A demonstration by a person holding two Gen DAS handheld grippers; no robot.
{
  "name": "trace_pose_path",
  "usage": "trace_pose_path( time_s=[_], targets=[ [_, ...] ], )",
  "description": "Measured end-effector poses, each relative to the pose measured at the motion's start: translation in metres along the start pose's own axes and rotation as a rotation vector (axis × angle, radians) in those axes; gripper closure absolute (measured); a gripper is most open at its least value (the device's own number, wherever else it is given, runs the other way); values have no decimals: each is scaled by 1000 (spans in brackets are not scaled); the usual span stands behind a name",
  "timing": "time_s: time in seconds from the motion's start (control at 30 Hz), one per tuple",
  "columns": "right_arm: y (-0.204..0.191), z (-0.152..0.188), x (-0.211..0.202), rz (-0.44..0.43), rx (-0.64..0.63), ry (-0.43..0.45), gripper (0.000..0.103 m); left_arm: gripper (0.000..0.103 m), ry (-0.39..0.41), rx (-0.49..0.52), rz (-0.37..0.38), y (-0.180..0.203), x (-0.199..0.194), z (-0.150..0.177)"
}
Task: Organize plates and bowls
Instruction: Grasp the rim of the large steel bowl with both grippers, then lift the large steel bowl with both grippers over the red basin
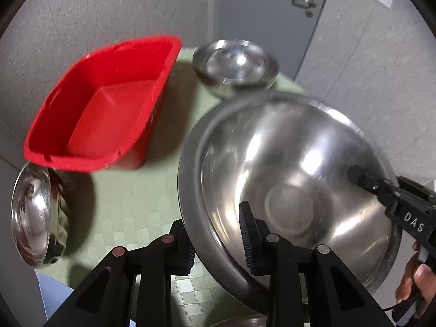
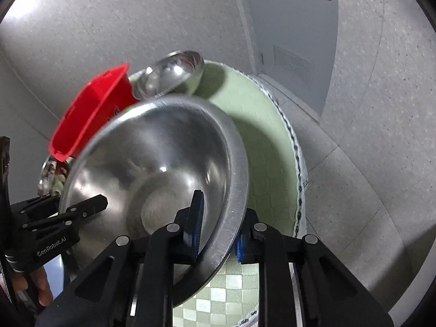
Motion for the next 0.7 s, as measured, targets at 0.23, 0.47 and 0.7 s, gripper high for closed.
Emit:
trace_pose_path(
  time_s=[0.23, 0.47, 0.7],
  targets=[
    [-27, -33, -41, 4, -64, 74, 83, 78, 139, -16, 68, -21, -34, -33],
    [-106, -95, -45, -58, -172, 153, 83, 78, 231, -152, 38, -95, -50, -69],
    [-174, -145, 28, -165, -221, 94, 83, 78, 222, -245, -27, -173, 4, -97]
  ],
)
Point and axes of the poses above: each gripper's, at about its wrist camera, not at the fingertips, and x roughly the way its jaws point, y to its right, z to its underside, the point moved 4 cm from there along x, roughly the way its jaws point, and after that the axes turned 7 degrees about -z, right-handed, at the moved point
